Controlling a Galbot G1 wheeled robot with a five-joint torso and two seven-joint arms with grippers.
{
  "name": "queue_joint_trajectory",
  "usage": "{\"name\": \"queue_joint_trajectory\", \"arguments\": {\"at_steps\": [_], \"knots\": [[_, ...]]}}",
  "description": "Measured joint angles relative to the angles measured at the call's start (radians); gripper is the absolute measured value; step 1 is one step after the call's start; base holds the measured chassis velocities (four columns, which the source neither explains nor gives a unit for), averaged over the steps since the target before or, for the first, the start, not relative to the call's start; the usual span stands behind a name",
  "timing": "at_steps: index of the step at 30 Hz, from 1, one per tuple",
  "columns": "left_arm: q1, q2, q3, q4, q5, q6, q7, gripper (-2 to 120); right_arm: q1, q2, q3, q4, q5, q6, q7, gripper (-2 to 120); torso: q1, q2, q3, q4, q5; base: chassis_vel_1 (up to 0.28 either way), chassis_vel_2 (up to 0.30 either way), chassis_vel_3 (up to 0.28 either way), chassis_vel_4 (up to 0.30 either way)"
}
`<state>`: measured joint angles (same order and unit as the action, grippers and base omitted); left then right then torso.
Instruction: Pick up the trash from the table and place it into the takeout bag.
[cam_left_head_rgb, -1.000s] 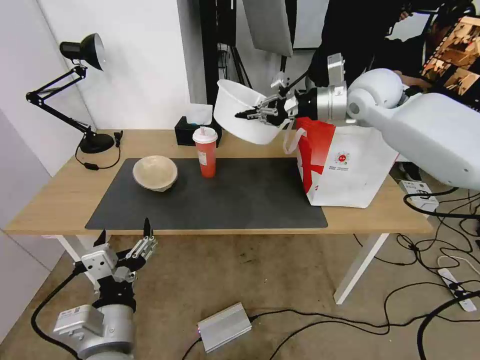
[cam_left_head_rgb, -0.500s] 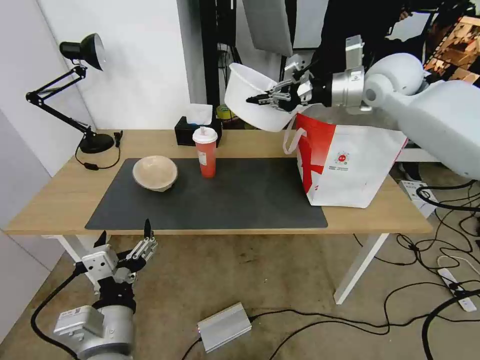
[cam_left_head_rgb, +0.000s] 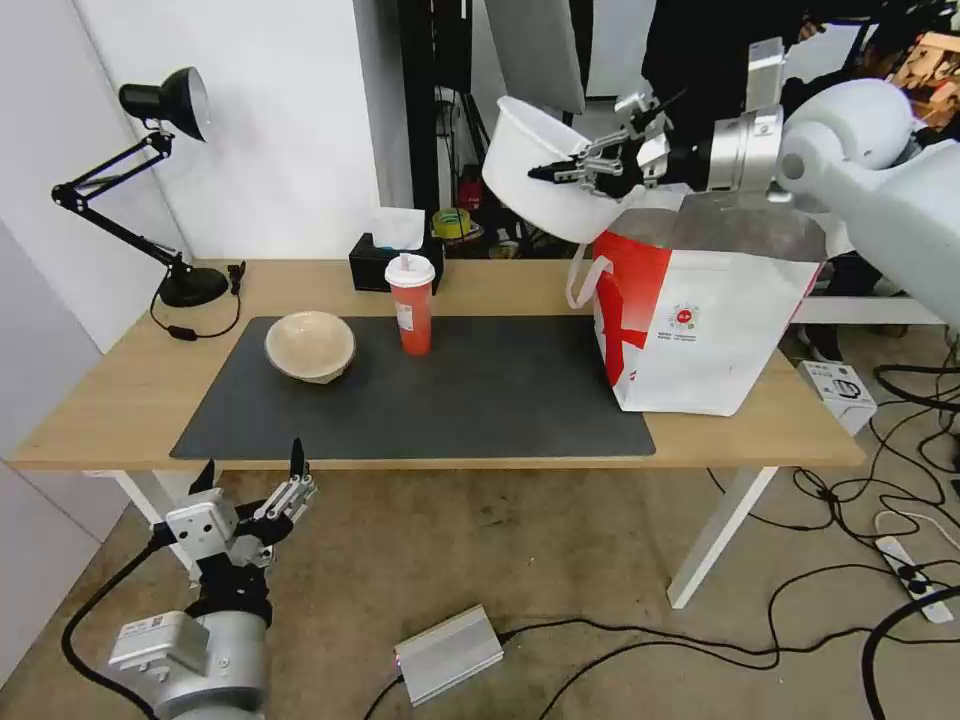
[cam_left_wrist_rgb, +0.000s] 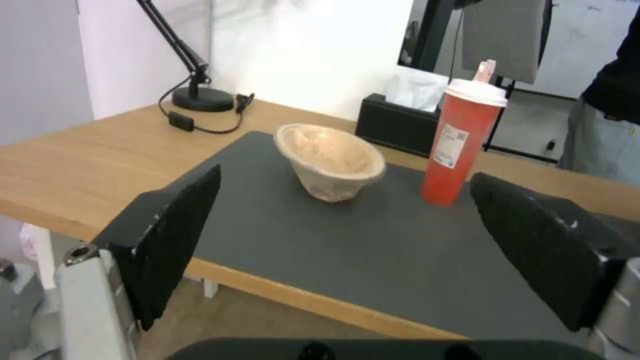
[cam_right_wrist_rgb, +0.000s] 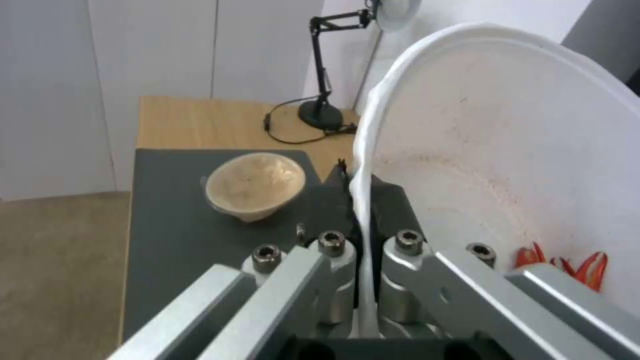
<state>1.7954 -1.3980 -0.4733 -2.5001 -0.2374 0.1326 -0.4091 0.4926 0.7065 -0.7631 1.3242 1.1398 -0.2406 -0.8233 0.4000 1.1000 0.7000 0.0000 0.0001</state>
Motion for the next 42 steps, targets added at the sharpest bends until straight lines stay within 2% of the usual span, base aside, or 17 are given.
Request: {"name": "queue_joint_trajectory", "arguments": {"at_steps": [18,42], "knots": [[0.002,0.008,-0.001,0.000,-0.003,0.000,-0.001,100,-0.014,-0.069,0.009,-0.017,0.002,0.007,-0.012,0,0.000,0.000,0.000,0.0000,-0.0001,0.000,0.000,0.000,0.000],[-0.003,0.023,0.009,0.000,-0.010,0.000,-0.001,100,-0.113,-0.127,0.094,-0.119,-0.006,0.019,-0.025,0,0.000,0.000,0.000,0.0000,0.0000,0.000,0.000,0.000,0.000]]}}
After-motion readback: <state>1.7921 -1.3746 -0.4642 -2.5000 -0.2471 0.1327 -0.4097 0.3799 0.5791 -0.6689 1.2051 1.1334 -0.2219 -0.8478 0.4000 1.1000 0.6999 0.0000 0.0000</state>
